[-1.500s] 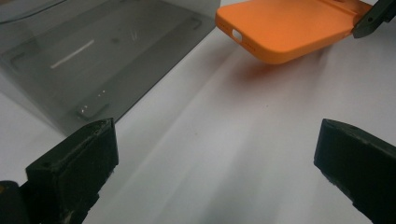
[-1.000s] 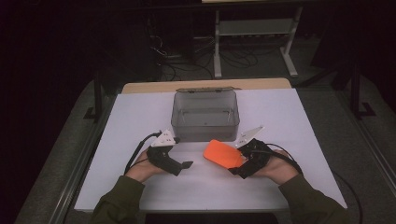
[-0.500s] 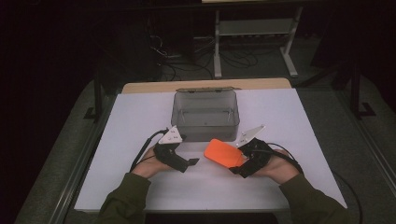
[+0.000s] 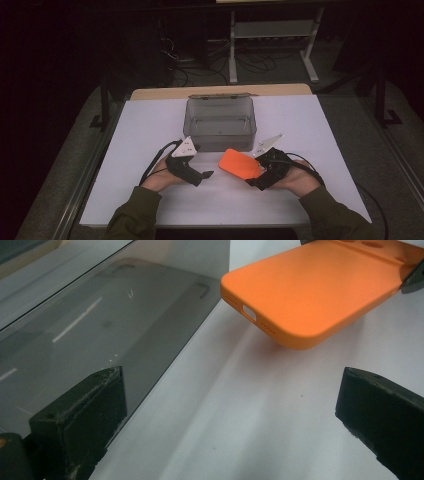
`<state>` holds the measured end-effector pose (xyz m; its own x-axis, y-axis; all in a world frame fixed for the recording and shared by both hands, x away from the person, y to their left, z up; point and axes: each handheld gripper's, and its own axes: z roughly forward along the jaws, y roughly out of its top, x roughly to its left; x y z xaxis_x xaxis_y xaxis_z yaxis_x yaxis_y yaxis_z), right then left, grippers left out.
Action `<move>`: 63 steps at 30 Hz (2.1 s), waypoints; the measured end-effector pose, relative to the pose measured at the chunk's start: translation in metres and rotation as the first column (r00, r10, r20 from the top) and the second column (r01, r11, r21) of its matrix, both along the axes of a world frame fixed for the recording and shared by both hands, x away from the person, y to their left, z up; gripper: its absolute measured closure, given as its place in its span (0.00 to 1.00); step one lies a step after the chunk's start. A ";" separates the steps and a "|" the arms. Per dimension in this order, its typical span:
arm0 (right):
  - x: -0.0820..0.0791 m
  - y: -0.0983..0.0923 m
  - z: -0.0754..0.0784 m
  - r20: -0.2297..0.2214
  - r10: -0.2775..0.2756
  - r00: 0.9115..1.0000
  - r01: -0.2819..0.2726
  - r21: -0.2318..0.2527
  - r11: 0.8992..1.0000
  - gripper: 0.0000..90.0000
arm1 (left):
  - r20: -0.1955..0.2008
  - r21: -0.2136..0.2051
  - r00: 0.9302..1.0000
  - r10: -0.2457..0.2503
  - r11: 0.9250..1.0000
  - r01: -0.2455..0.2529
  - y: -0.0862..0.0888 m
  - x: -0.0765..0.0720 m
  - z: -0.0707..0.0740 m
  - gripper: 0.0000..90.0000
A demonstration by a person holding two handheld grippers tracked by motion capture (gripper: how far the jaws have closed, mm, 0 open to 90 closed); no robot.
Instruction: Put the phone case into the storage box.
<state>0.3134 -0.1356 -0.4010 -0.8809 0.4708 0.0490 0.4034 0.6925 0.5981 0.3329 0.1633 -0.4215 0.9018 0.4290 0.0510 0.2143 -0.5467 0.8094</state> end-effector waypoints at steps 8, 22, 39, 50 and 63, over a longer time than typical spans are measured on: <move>0.000 0.000 -0.001 0.002 0.000 1.000 0.000 -0.004 1.000 0.17 | 0.059 0.031 0.998 -0.010 0.999 0.009 -0.001 -0.003 0.000 0.00; 0.000 0.000 -0.001 0.003 -0.002 1.000 0.002 -0.007 1.000 0.17 | 0.136 0.086 0.990 -0.034 0.996 0.023 -0.003 -0.008 -0.001 0.00; 0.001 0.000 -0.001 0.001 -0.003 1.000 0.003 -0.012 1.000 0.17 | 0.236 0.151 0.969 -0.072 0.988 0.036 -0.007 -0.013 -0.002 0.00; 0.001 0.001 -0.001 0.000 -0.002 1.000 0.002 -0.016 1.000 0.17 | 0.297 0.198 0.949 -0.101 0.979 0.042 -0.010 -0.016 -0.001 0.00; 0.001 0.001 -0.002 -0.001 -0.003 1.000 0.003 -0.019 1.000 0.17 | 0.362 0.251 0.922 -0.138 0.967 0.046 -0.014 -0.020 -0.001 0.00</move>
